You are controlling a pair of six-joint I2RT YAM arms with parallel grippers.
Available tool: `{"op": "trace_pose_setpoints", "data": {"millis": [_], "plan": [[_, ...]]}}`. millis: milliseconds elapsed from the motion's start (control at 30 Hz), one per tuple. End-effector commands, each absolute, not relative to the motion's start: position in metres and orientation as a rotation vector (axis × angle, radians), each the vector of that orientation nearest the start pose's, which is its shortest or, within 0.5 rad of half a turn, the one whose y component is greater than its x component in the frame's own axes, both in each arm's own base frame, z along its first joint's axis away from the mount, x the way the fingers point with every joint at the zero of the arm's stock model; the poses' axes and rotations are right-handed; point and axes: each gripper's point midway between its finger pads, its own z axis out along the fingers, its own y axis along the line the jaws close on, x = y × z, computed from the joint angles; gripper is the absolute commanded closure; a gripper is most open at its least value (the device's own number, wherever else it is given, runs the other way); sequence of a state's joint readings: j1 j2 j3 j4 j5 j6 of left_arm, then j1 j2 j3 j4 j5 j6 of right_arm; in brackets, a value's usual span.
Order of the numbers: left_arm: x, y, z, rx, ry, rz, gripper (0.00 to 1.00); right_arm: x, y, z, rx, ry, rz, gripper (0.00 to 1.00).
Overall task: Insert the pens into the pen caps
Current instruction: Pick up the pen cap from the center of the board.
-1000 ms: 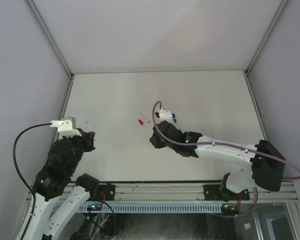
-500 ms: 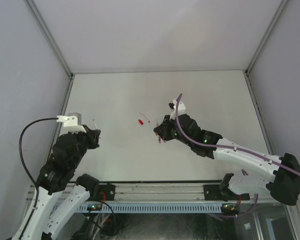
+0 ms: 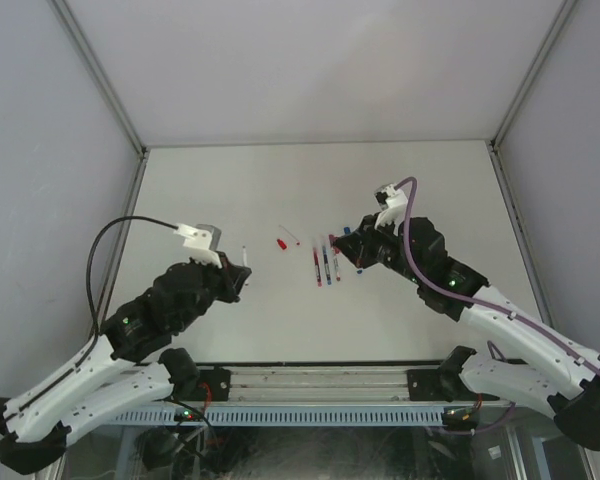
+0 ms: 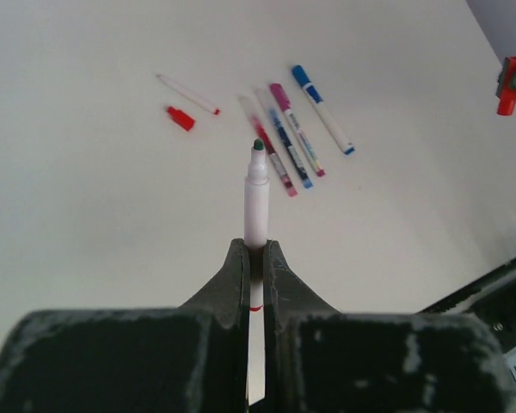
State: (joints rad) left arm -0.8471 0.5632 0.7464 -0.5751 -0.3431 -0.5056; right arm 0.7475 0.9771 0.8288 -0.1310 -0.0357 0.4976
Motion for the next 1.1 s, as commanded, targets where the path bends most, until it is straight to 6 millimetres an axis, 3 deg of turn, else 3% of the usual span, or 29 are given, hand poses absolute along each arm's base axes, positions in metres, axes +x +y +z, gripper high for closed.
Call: {"op": "trace_pose_setpoints", "data": {"millis": [0,100,233,467,700,1067], "plan": [[0.191,-0.184,0.247,0.095,1.889,-0.662,1.0,0.242,0.248,0.271,-0.254,1.833,0.873,1.0],[0.186,-0.199,0.254,0.135,1.865,-0.701,1.0,0.241,0.247,0.276,-0.234,1.788,0.919,1.0],[0.182,-0.212,0.259,0.185,1.844,-0.725,1.0,0.236,0.253,0.291,-0.198,1.709,1.11,1.0],[0.175,-0.222,0.265,0.237,1.81,-0.762,1.0,0.238,0.258,0.309,-0.181,1.592,1.255,1.0],[0.172,-0.224,0.267,0.261,1.796,-0.771,1.0,0.239,0.27,0.304,-0.215,1.588,1.286,1.0],[0.17,-0.22,0.273,0.277,1.758,-0.773,1.0,0.24,0.295,0.325,-0.254,1.499,1.283,1.0]]}}
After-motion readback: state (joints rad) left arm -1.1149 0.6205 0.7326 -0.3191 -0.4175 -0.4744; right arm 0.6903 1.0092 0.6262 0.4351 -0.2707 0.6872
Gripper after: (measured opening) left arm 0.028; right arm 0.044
